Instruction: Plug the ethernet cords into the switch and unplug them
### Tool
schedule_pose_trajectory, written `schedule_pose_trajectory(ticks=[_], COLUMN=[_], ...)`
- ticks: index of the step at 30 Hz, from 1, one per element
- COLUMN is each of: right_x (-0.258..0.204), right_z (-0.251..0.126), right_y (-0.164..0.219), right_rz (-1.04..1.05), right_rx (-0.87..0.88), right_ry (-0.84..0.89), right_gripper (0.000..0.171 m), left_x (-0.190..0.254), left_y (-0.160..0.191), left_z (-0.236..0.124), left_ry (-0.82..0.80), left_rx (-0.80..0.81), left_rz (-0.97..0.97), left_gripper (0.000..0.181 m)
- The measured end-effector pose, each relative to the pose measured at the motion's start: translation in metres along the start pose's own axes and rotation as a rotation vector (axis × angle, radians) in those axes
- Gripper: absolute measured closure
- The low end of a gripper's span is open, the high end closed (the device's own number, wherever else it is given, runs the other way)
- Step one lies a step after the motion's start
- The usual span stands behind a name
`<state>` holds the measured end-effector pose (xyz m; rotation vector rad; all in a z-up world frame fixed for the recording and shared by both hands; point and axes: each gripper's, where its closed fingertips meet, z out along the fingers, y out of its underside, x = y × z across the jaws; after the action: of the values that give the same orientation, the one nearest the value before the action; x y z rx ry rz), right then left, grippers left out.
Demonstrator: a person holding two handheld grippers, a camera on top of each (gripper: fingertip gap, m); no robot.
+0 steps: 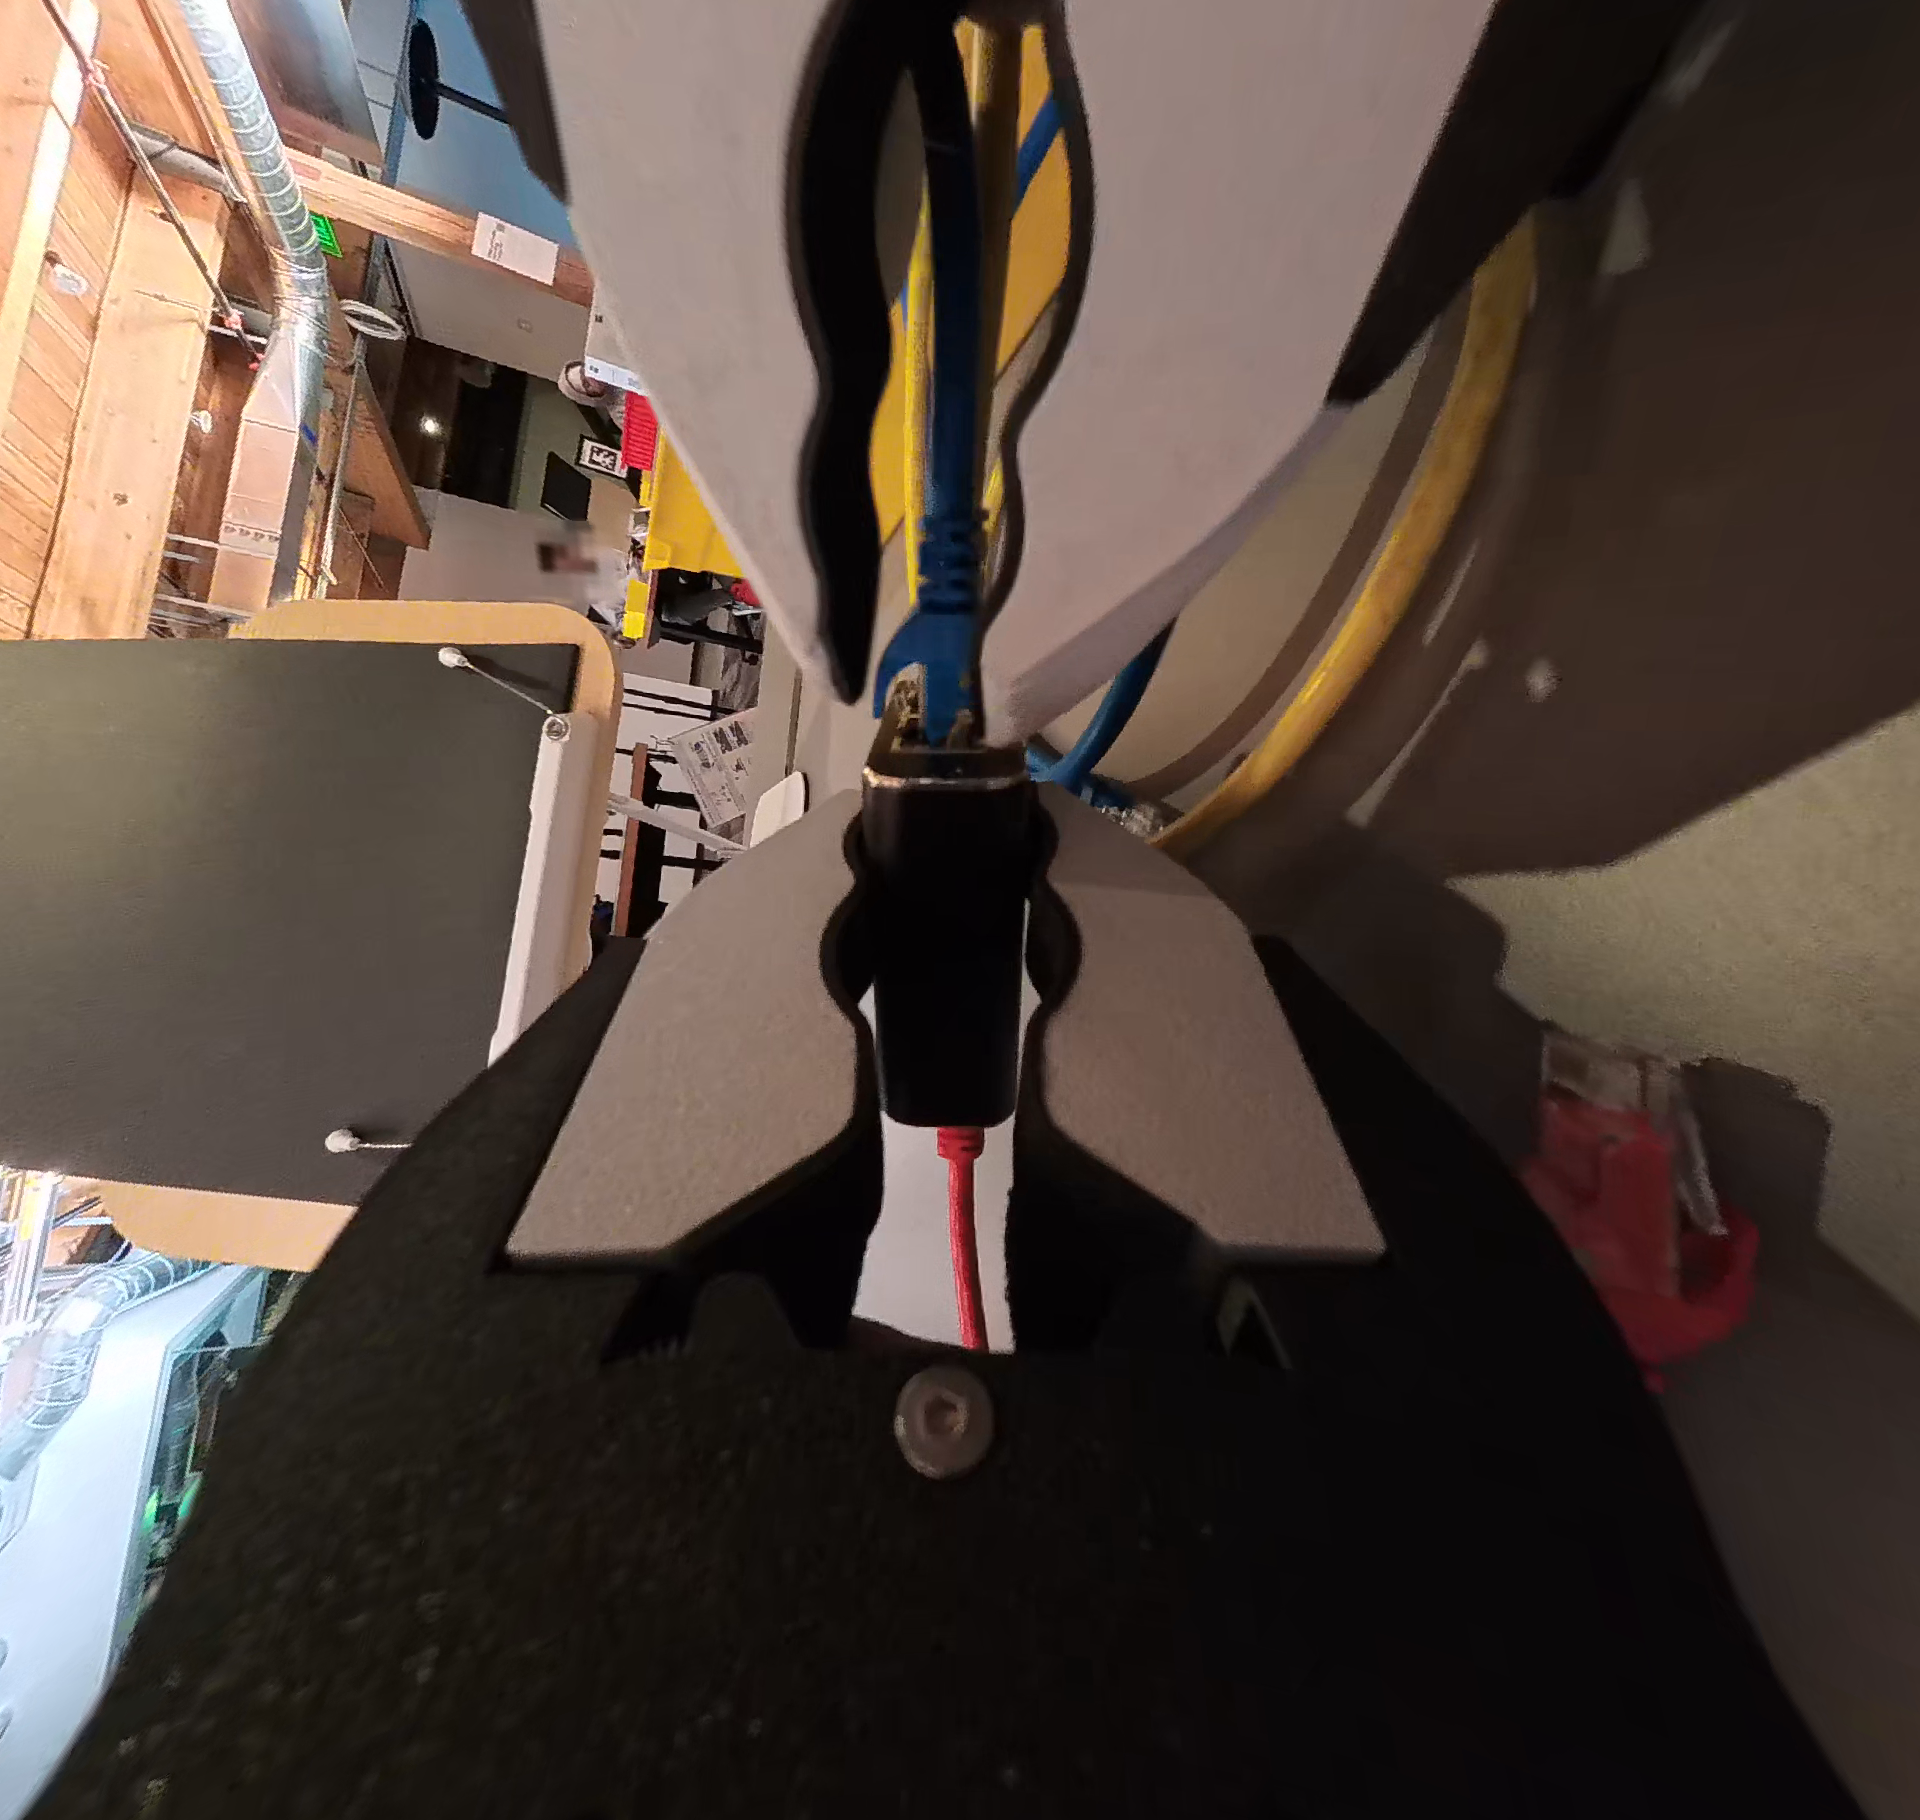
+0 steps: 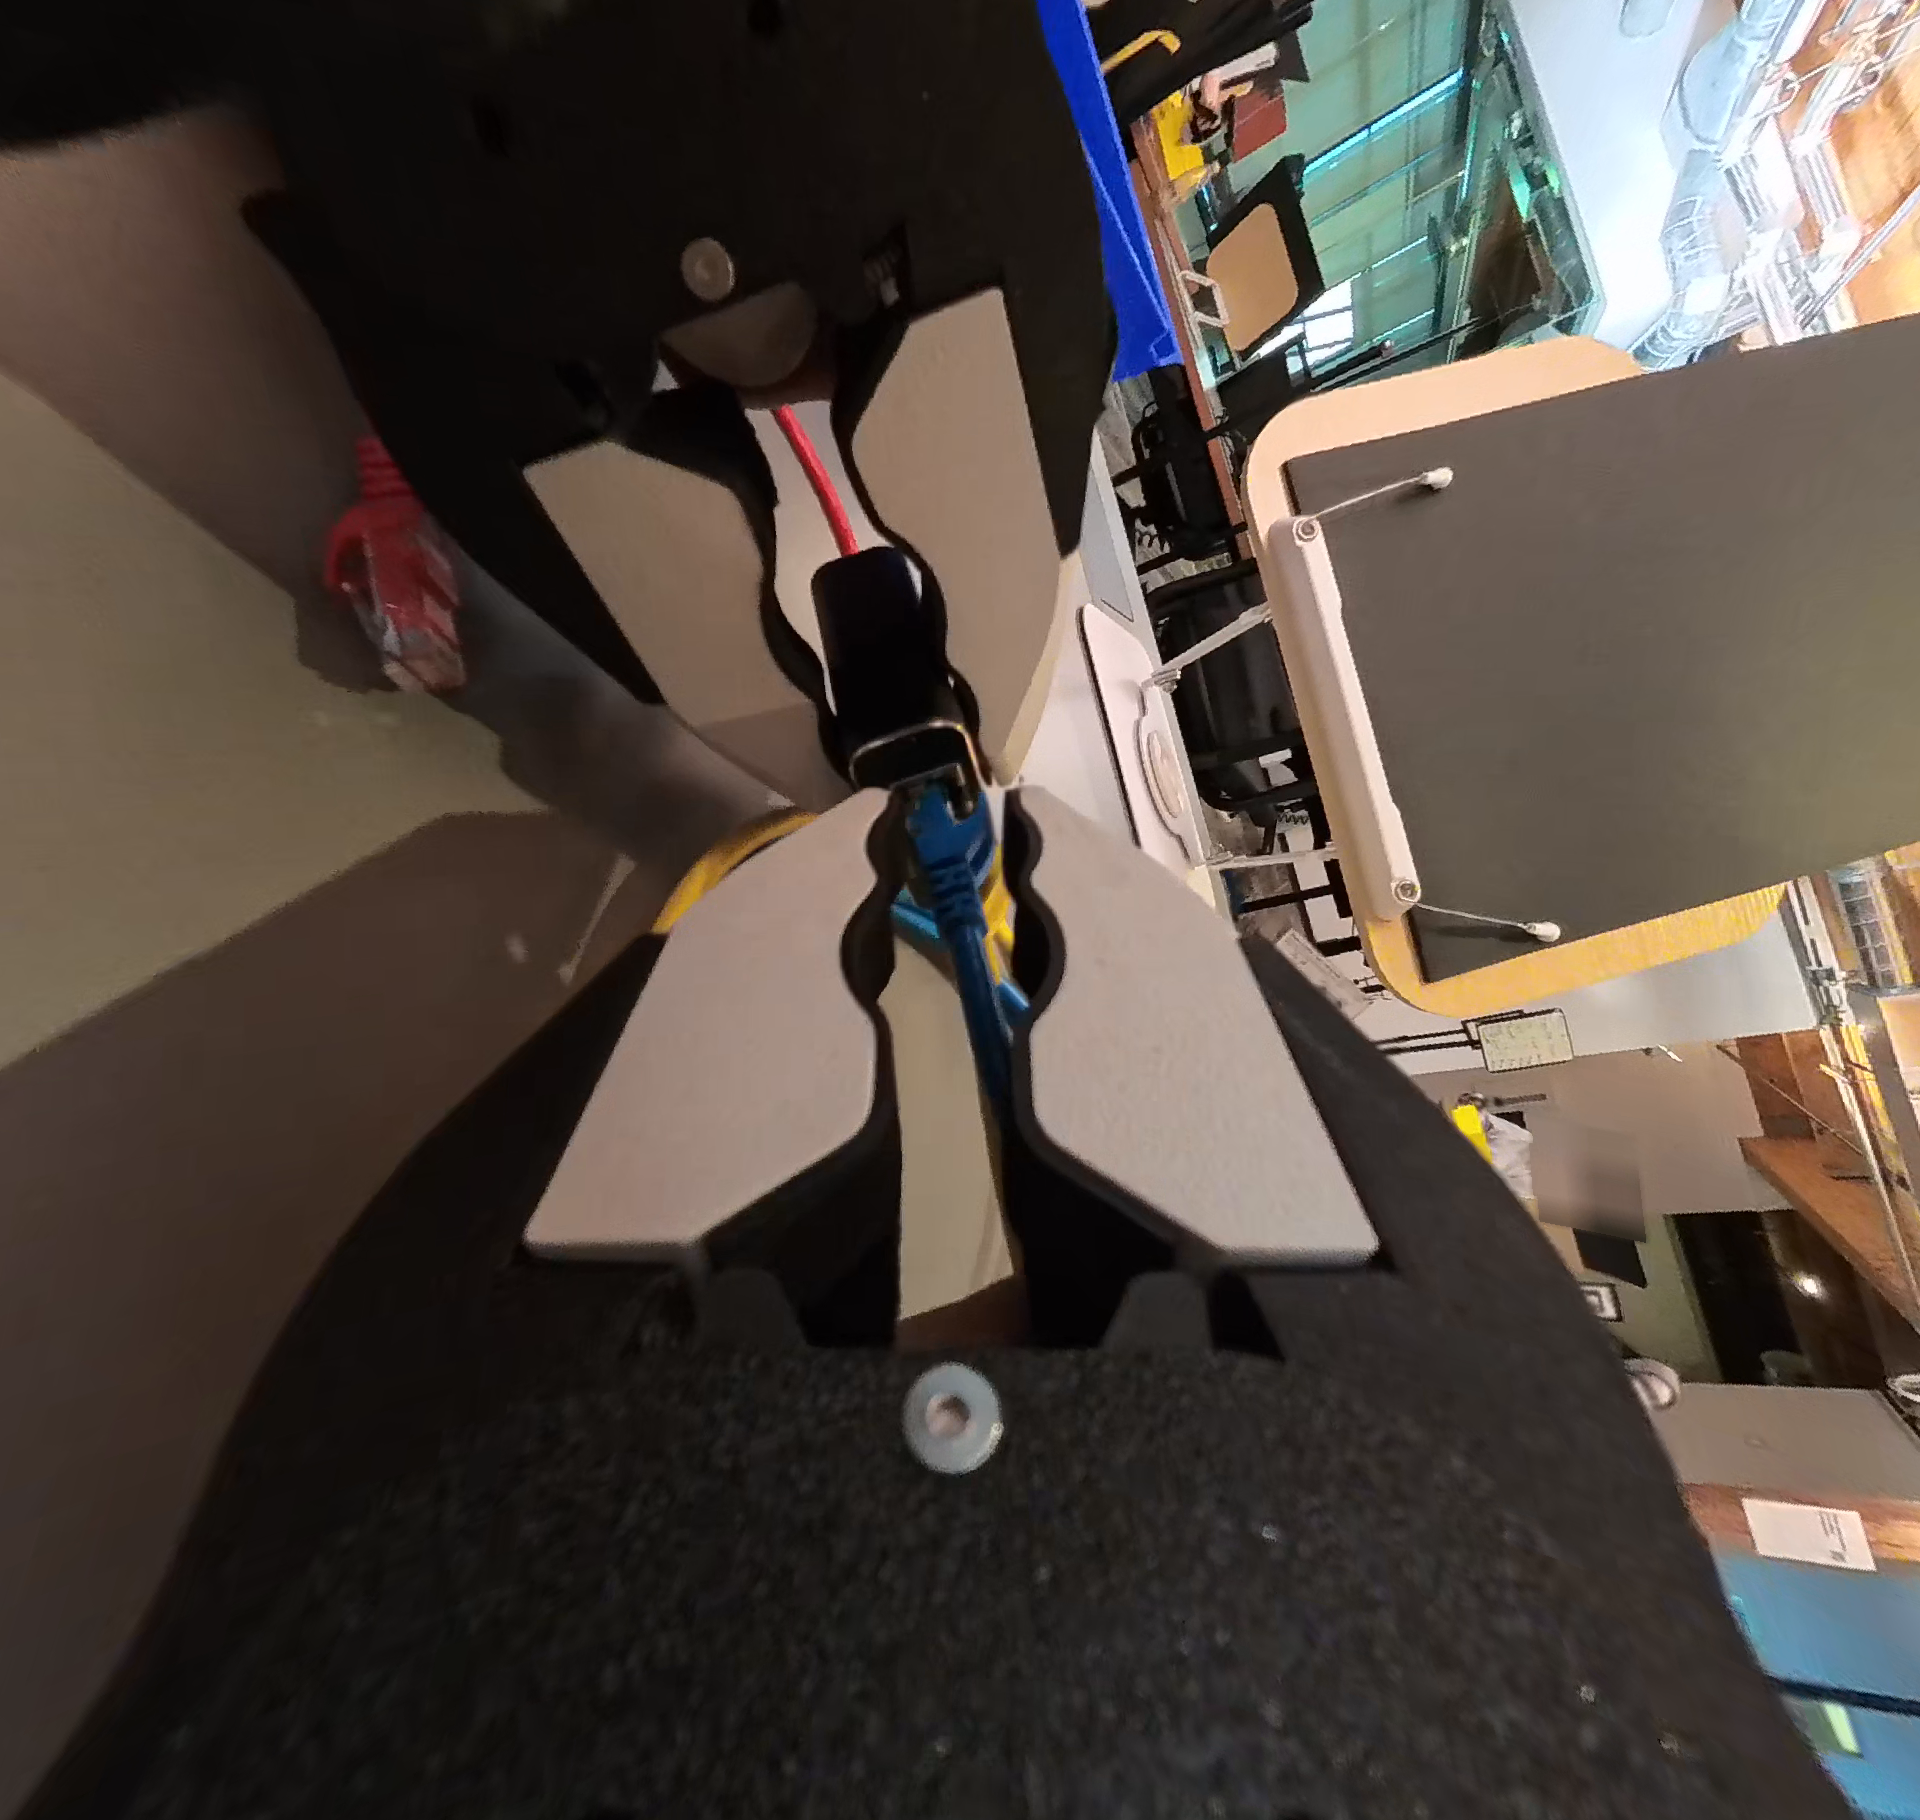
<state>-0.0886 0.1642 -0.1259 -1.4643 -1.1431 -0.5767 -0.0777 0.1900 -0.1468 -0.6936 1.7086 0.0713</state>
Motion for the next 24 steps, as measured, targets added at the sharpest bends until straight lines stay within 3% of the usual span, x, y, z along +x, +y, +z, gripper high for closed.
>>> schedule_pose_trajectory(ticks=[24], right_x=[-0.005], right_z=[0.001], right_y=[0.013], right_rz=[-0.088], right_rx=[-0.059], right_ry=[-0.022], right_gripper=[0.157], left_x=[0.006], left_y=[-0.002], left_z=[0.0], left_ry=[0.023], left_rx=[-0.008], left_rz=[0.032], left_gripper=[0.156])
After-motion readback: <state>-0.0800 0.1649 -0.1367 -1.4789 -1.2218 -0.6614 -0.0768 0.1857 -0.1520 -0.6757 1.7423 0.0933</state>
